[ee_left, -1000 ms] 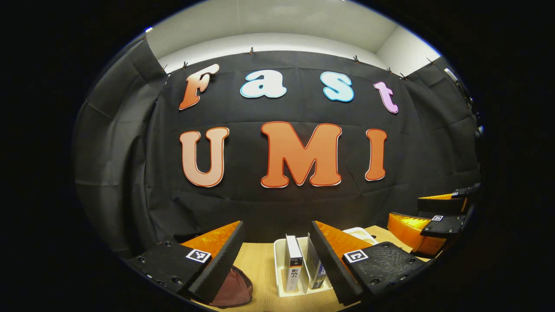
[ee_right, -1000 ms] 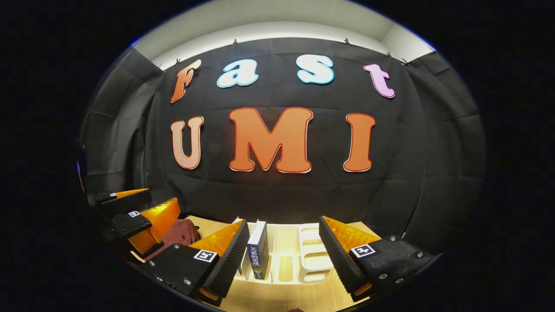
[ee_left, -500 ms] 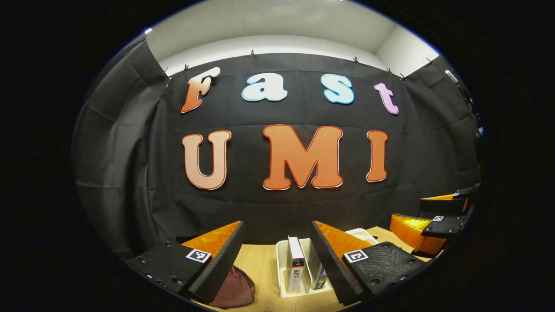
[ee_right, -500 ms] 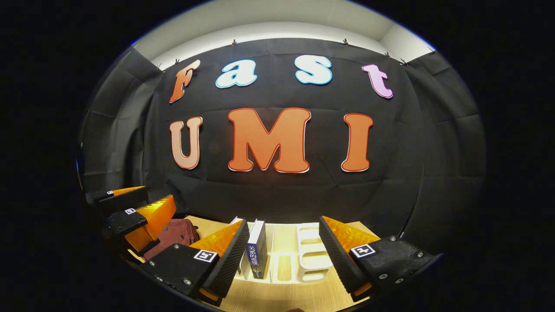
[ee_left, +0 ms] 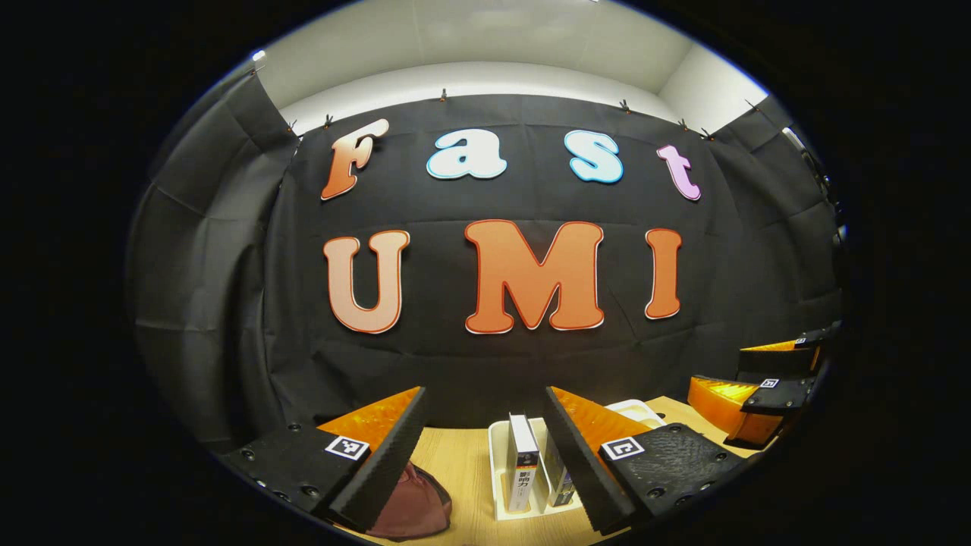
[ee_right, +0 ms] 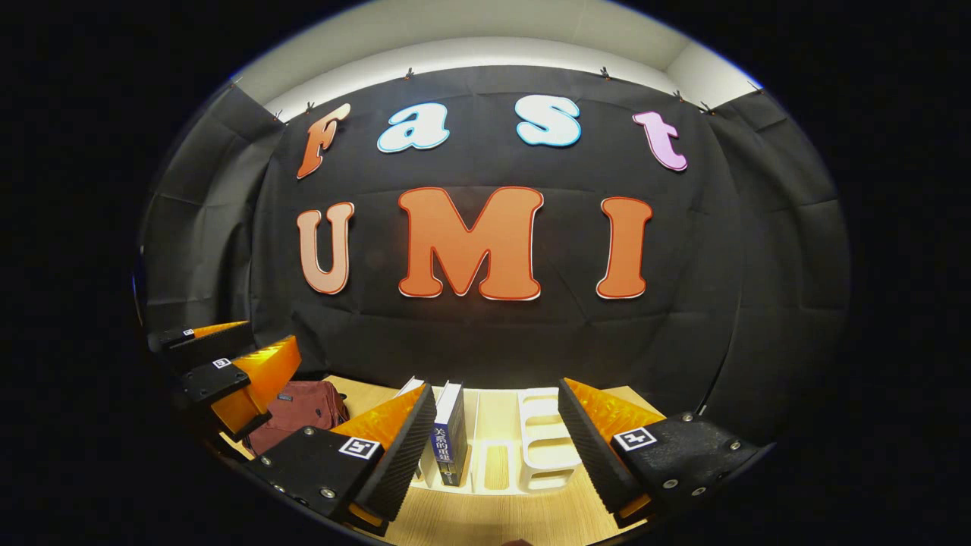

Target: Open the schoolbag, grab two books from the bookshelf and put them into the schoolbag.

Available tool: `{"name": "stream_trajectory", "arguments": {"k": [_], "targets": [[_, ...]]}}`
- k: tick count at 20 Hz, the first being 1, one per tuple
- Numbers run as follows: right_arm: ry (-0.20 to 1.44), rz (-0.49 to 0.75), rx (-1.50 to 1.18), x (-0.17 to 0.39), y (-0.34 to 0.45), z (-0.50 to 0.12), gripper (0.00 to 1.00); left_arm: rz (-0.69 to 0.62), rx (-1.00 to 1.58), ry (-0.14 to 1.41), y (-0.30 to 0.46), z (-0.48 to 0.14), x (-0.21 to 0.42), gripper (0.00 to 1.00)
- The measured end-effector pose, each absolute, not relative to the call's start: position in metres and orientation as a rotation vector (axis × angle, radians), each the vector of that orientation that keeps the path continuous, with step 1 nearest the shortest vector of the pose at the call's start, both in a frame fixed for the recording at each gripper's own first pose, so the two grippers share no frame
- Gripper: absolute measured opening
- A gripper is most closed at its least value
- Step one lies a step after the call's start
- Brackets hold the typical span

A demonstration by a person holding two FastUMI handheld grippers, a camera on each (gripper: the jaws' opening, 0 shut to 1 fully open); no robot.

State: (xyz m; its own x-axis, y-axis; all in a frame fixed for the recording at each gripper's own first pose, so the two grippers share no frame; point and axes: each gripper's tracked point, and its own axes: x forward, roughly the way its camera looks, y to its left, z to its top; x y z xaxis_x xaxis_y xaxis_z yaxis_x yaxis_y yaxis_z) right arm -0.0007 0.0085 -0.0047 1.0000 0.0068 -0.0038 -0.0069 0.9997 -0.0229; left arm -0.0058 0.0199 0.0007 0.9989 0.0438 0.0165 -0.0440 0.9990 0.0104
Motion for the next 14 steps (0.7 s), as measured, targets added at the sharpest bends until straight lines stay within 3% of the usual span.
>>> {"name": "stream_trajectory", "arguments": {"k": [9,10,14], "targets": [[0.034,-0.005,-0.027,-0.001,0.003,-0.018,0.96,0.137,0.067,0.035,0.079,-0.032,-0.017,0.96],[0.037,-0.002,-0.031,-0.001,0.005,-0.020,0.96,0.141,0.084,0.041,0.084,-0.034,-0.018,0.99],[0.052,0.001,-0.038,0.002,0.006,-0.026,0.96,0.139,0.171,0.093,0.105,-0.058,-0.023,0.96]]}}
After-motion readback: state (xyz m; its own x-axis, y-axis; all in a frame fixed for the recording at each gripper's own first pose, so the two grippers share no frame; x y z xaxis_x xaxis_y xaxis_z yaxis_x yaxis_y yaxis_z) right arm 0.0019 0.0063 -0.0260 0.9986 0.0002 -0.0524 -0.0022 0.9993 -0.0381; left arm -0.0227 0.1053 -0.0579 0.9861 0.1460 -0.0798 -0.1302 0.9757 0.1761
